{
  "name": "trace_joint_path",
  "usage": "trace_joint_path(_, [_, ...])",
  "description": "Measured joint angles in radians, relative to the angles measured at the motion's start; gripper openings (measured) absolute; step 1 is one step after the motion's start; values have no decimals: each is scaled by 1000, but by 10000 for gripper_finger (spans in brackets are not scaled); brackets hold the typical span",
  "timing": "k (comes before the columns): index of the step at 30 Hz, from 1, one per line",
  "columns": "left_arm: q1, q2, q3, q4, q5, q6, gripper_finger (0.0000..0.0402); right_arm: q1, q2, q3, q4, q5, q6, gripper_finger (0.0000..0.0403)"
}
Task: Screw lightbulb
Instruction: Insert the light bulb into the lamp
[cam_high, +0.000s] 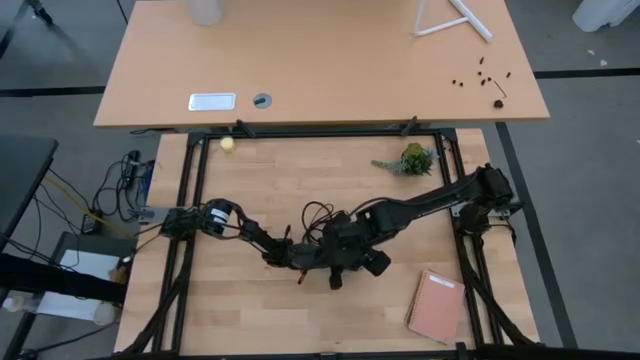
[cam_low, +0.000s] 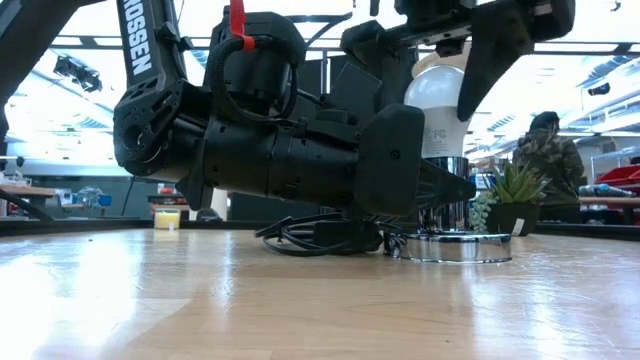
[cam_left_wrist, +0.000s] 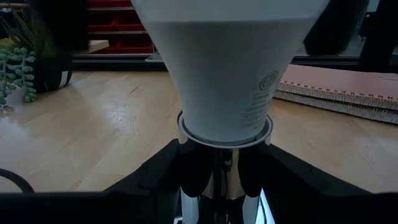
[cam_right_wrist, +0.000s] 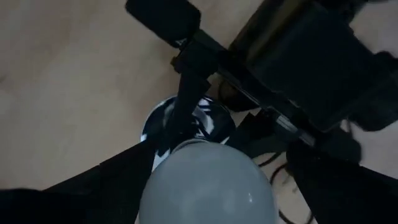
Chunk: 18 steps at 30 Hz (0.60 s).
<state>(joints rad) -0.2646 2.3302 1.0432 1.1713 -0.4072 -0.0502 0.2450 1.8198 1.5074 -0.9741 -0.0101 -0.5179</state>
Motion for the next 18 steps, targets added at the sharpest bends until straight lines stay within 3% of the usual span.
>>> trace_joint_path(18, [1, 0, 2, -3, -1, 16, 195, -24, 63, 26, -86, -99, 173, 373])
